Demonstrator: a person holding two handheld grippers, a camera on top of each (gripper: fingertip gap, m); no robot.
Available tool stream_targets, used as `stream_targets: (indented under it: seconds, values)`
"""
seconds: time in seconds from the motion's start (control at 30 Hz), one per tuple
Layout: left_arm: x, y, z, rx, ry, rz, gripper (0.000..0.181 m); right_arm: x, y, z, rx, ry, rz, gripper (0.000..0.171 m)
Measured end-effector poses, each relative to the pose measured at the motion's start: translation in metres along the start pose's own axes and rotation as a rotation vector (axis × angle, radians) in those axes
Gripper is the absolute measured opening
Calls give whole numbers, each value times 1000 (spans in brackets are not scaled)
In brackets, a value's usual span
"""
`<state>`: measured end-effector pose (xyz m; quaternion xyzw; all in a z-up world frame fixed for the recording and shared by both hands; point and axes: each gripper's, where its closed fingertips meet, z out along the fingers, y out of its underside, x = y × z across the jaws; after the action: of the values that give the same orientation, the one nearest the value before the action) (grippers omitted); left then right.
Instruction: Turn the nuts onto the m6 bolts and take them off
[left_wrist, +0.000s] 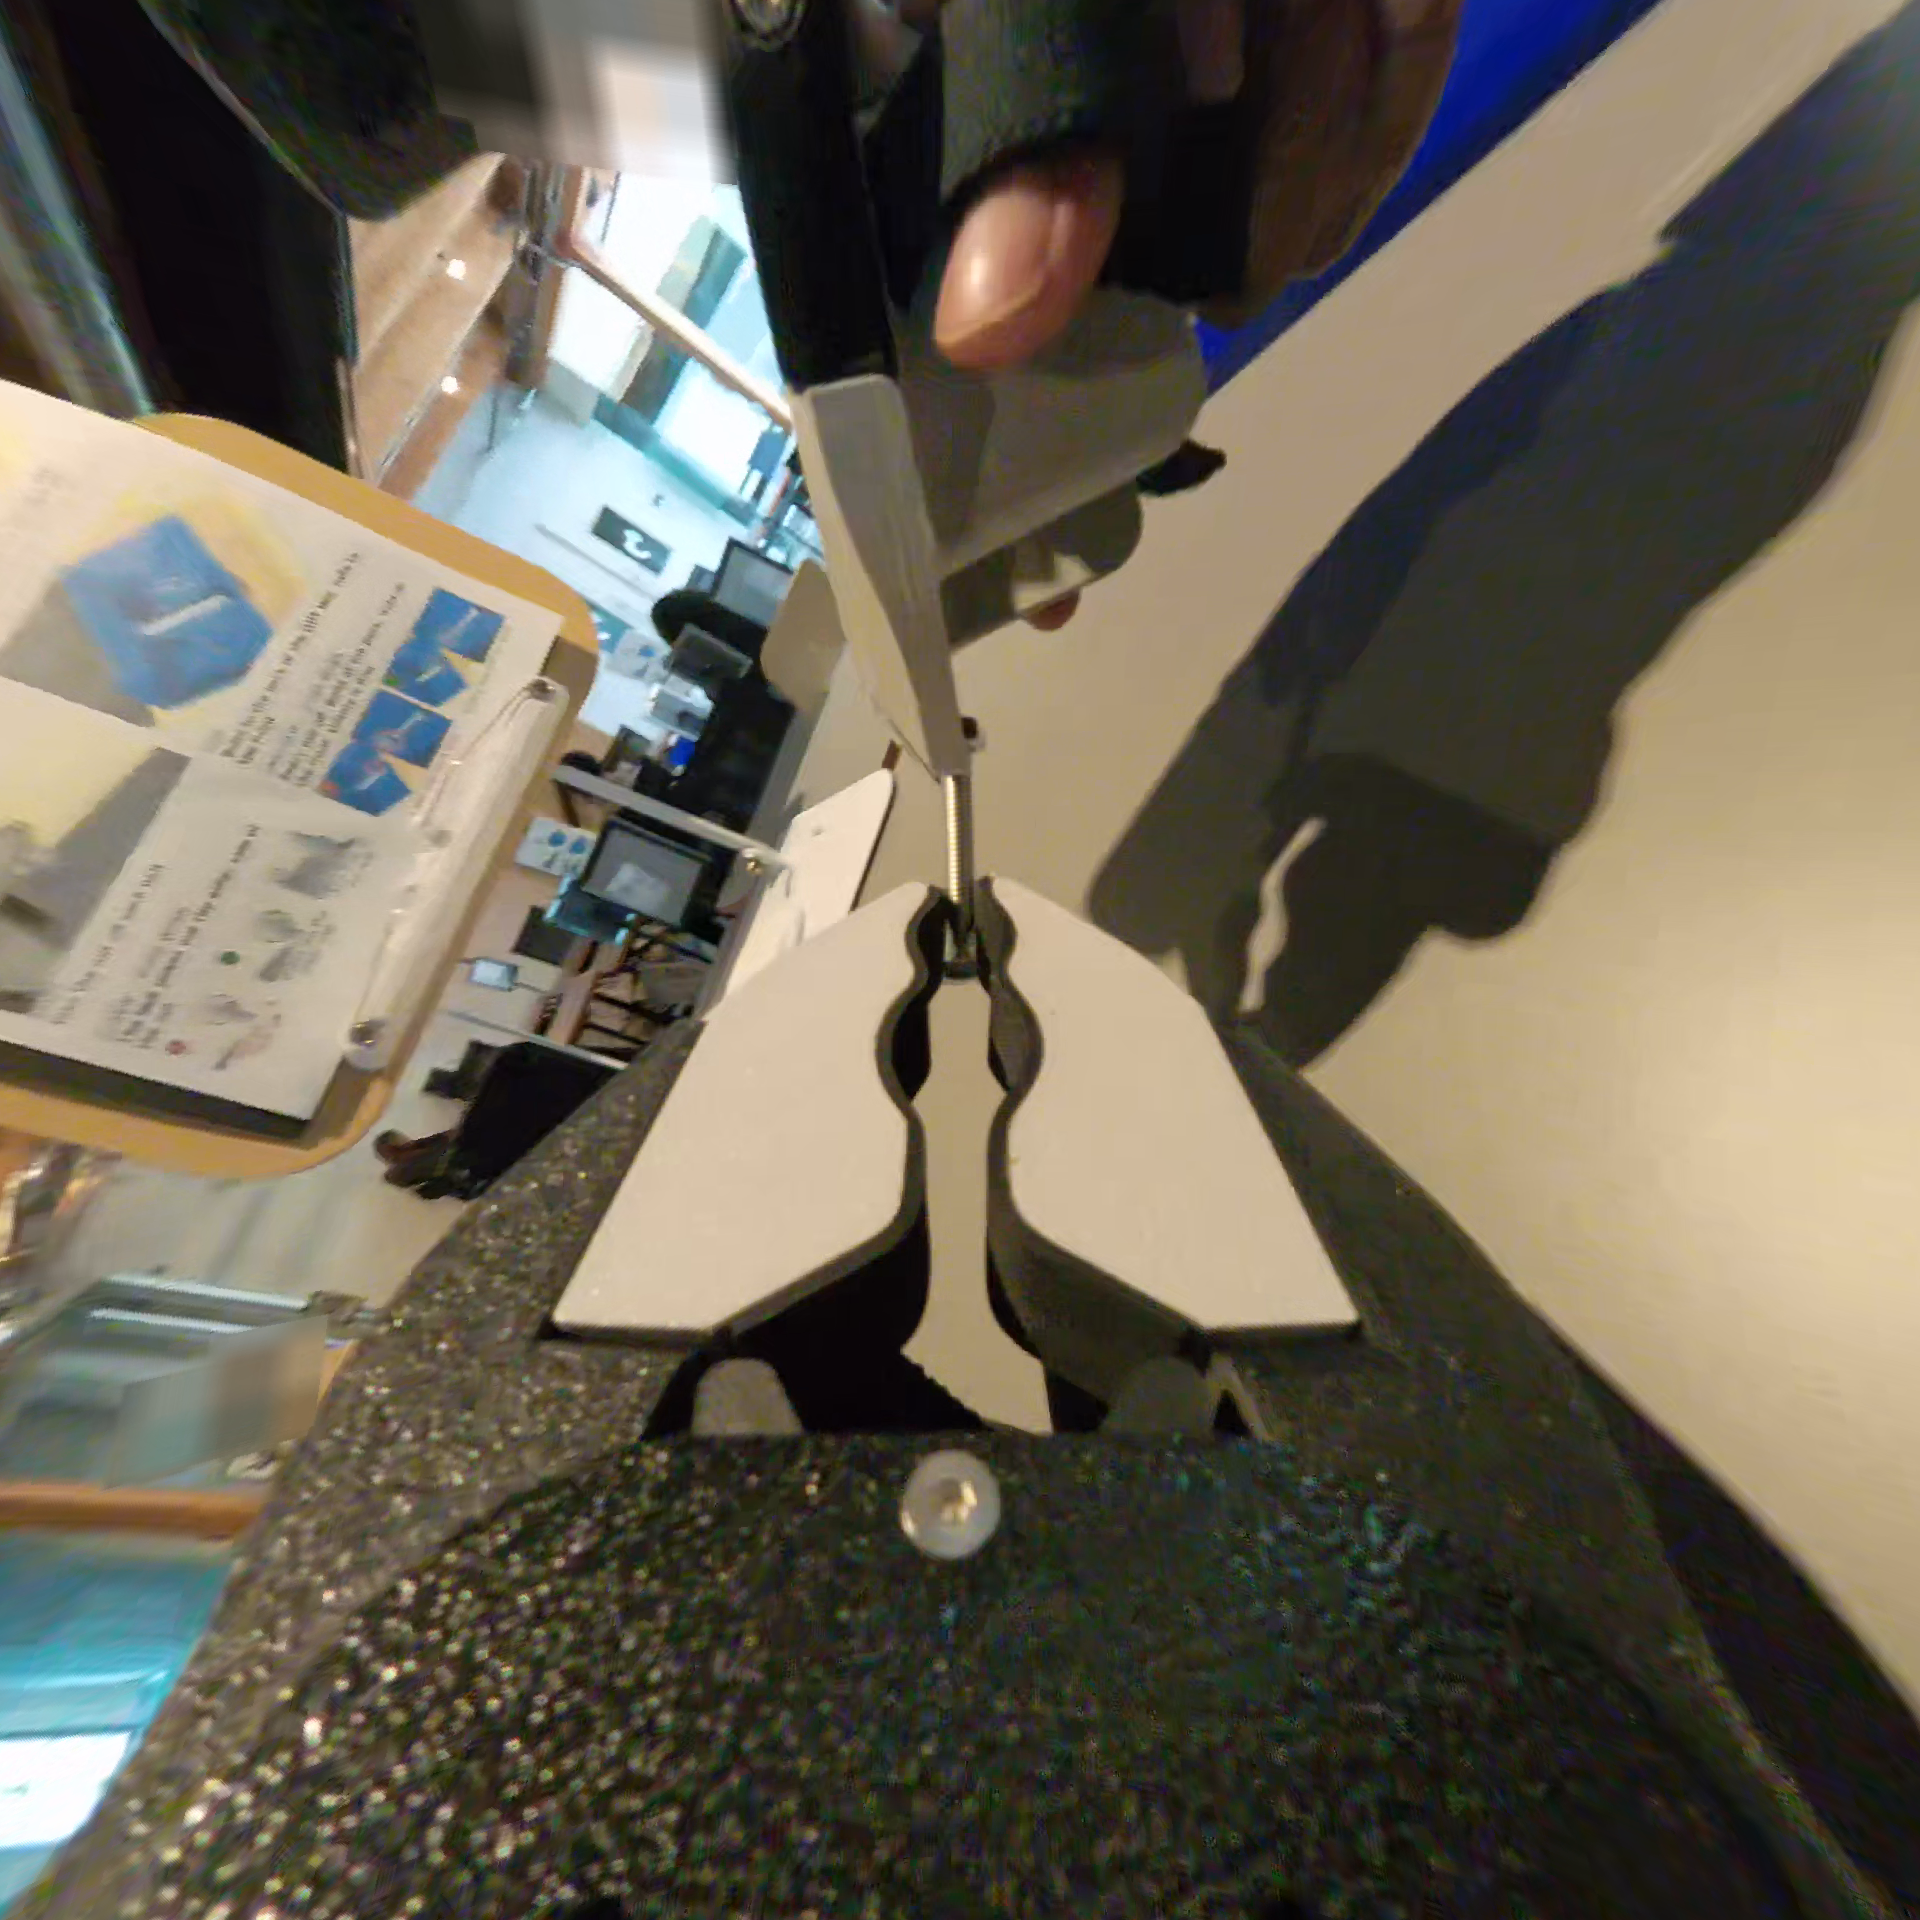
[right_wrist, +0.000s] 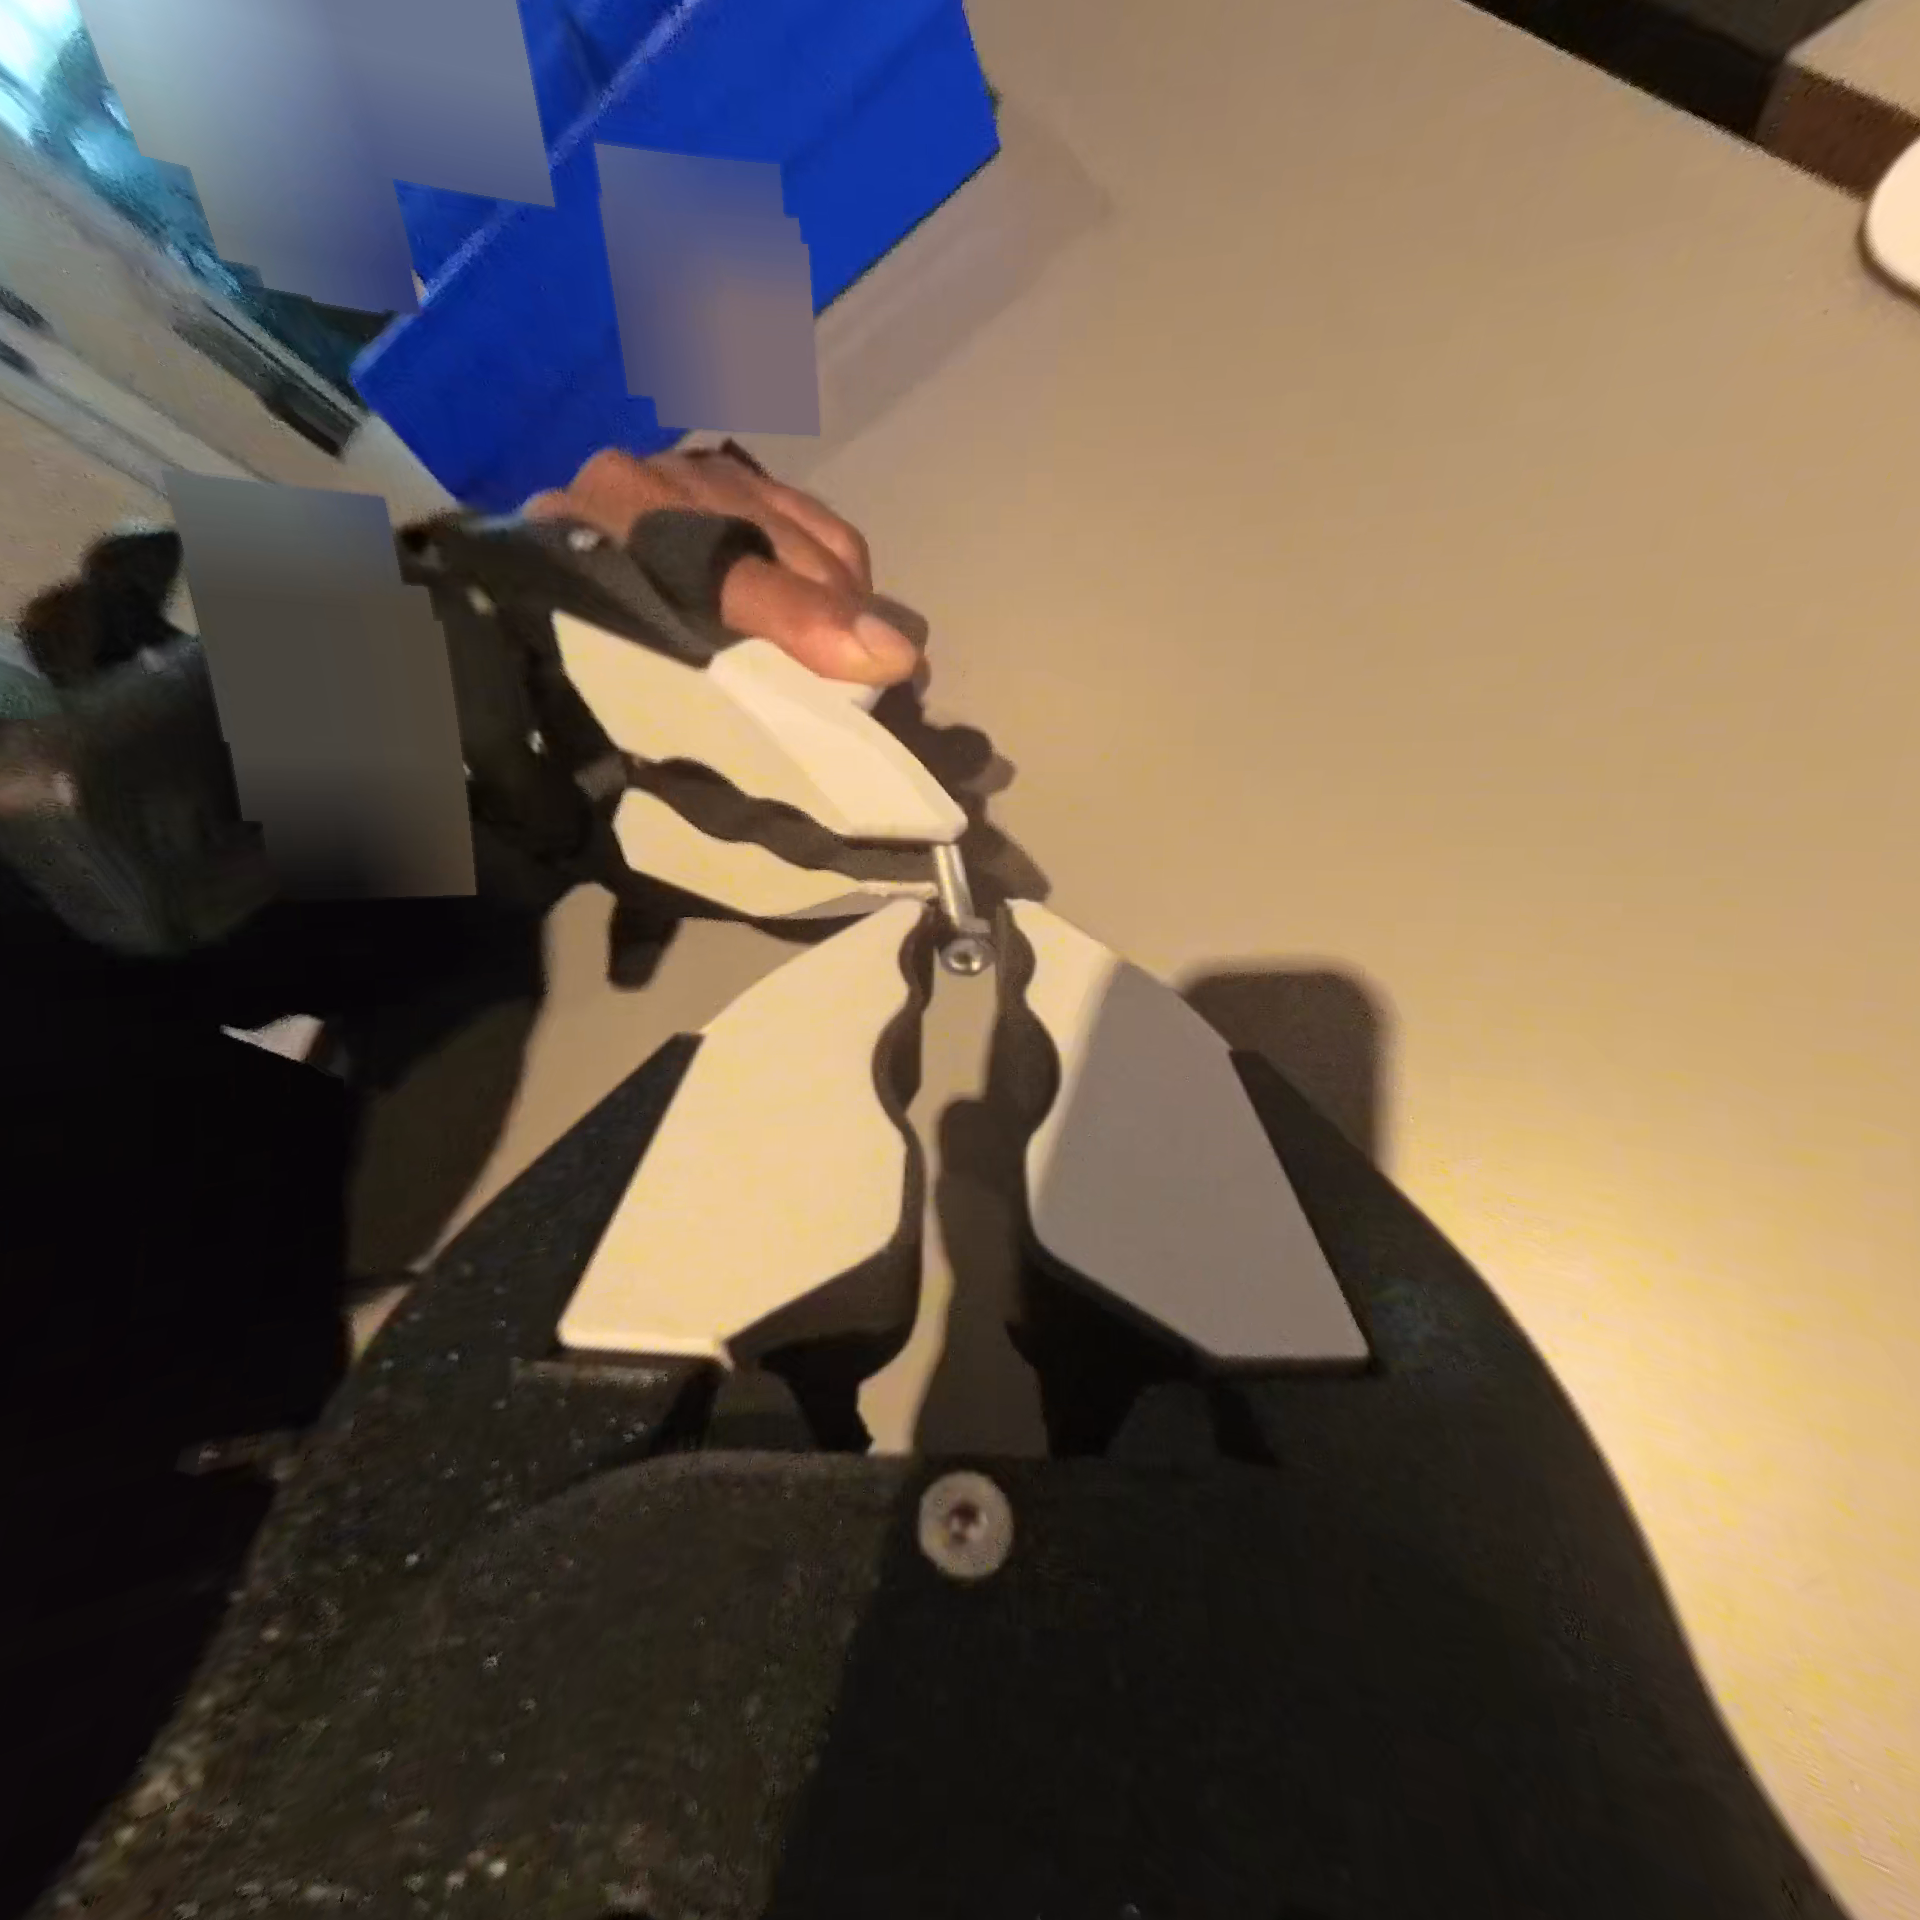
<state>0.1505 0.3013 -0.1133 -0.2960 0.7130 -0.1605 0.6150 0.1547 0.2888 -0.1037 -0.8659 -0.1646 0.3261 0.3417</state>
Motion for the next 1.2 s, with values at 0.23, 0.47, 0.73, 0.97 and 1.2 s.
stream_targets:
  seconds: [0.23,0.47,0.73,0.97,1.2]
  values:
    - [-3,4,-1,58,79,-251,5,1,-5,-15,11,60,-315,39]
    - [4,-12,-6,185,209,-426,5,-7,7,-9,-87,156,-628,39]
    - [8,-19,-9,223,254,-447,5,-16,4,-5,-72,173,-700,15]
    - [8,-2,-1,35,80,-87,5,1,13,5,-127,146,-202,11]
    - [4,1,-1,52,88,-178,5,0,9,3,-86,66,-206,45]
